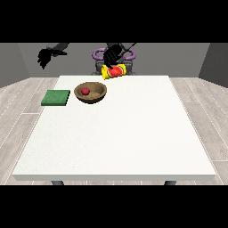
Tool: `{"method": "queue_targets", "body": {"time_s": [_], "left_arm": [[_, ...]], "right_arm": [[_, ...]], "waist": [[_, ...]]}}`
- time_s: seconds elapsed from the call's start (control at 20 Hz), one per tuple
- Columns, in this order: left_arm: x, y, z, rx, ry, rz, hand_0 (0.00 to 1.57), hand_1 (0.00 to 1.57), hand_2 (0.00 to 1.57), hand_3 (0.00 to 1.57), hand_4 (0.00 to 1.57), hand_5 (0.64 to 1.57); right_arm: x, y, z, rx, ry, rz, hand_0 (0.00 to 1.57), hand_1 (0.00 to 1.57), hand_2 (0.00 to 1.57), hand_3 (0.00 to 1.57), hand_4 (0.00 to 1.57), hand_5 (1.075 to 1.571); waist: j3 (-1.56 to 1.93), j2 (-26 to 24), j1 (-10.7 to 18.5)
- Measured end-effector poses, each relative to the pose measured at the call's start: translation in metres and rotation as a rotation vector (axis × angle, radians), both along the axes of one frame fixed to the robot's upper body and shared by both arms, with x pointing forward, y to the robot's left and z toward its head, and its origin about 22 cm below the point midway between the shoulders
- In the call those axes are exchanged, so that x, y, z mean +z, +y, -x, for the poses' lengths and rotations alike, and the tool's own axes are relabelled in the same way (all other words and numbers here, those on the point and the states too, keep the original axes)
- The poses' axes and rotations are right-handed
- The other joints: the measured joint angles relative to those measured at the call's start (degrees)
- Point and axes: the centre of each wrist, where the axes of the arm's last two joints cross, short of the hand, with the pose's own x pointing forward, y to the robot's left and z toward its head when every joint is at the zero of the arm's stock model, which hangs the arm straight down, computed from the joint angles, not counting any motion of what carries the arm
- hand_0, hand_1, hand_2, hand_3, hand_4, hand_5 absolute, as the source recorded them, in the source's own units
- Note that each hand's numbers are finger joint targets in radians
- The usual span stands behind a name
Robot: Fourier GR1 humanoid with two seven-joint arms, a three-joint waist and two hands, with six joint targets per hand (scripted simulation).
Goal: Pick the cup and pour the ball into the bowl, then pick the bowl and place it on the pad
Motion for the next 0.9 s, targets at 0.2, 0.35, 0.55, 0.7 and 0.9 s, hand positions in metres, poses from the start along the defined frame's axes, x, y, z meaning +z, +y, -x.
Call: {"method": "queue_targets", "body": {"time_s": [0.2, 0.35, 0.55, 0.7, 0.9], "left_arm": [[0.011, 0.013, -0.003, 0.103, 0.059, 0.466, 1.17, 1.17, 1.44, 1.27, 1.46, 1.170], [0.011, 0.026, -0.002, 0.170, 0.105, 0.819, 0.56, 0.56, 0.00, 0.00, 0.89, 1.502], [0.002, 0.049, 0.006, 0.255, 0.169, 1.262, 0.00, 0.00, 0.00, 0.00, 0.00, 1.550], [-0.002, 0.063, 0.016, 0.242, 0.226, 1.530, 0.00, 0.00, 0.00, 0.00, 0.00, 1.560], [-0.010, 0.079, 0.032, 0.125, 0.338, 1.775, 0.00, 0.00, 0.00, 0.00, 0.00, 1.566]], "right_arm": [[-0.006, -0.003, 0.006, -0.048, 0.023, -0.006, 0.00, 0.00, 0.00, 0.00, 0.25, 1.567], [-0.008, -0.003, 0.010, -0.074, 0.019, -0.012, 0.00, 0.00, 0.00, 0.00, 0.36, 1.568], [-0.006, 0.014, 0.000, -0.058, -0.026, -0.035, 0.00, 0.00, 0.00, 0.00, 0.30, 1.568], [-0.003, 0.031, -0.012, -0.050, -0.056, -0.042, 0.00, 0.00, 0.00, 0.00, 0.30, 1.571], [-0.005, 0.060, -0.021, -0.076, -0.067, -0.049, 0.00, 0.00, 0.00, 0.00, 0.24, 1.571]], "waist": [[-0.30, 0.4, 3.4], [-0.53, 1.6, 4.8], [-1.01, 5.8, 4.1], [-0.98, 8.3, 4.0], [-0.63, 10.1, 6.3]]}}
